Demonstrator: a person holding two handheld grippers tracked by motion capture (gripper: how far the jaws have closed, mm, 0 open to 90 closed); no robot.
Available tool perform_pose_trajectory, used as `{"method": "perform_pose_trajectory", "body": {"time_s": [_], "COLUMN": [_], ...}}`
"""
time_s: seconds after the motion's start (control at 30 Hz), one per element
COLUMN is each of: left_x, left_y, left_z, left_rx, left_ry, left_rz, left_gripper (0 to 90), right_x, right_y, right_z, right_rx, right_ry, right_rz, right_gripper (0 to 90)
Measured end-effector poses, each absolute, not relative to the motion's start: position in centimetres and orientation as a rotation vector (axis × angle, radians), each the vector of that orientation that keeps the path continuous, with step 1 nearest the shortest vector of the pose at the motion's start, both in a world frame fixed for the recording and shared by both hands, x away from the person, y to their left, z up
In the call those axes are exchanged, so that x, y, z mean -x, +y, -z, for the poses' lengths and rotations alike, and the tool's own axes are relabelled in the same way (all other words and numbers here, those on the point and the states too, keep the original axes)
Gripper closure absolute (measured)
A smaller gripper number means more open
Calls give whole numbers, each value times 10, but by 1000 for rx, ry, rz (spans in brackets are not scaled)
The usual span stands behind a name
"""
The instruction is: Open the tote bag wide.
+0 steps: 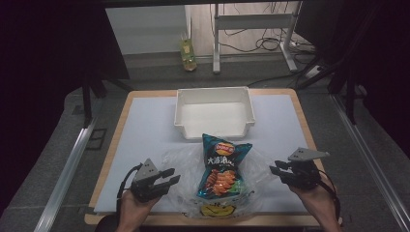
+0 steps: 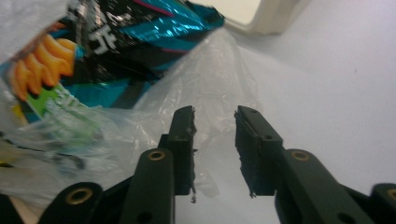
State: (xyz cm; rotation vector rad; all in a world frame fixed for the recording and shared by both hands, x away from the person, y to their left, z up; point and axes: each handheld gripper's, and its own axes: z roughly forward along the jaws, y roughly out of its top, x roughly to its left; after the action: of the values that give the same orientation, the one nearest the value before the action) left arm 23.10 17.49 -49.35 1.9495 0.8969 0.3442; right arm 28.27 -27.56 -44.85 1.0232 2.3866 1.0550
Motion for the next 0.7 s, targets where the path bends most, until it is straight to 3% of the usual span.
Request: {"method": "perform_pose_trajectory", "body": {"time_s": [0.37,0.7], "left_x": [-219,-218], "left_y": [179,177], "left_z": [493,492], "left_rx": [-1918,-1930], "left_ry": [884,878], "left_rz": [-354,-360], "left_gripper": [487,412], "right_x": [-271,-273], "right_y": [-268,-258], "right_z": [422,411], "right_rx": [-994,-985], "right_ry": [2378,2420], "right_rz": [-1111,-1126], "right_gripper": [526,479]}}
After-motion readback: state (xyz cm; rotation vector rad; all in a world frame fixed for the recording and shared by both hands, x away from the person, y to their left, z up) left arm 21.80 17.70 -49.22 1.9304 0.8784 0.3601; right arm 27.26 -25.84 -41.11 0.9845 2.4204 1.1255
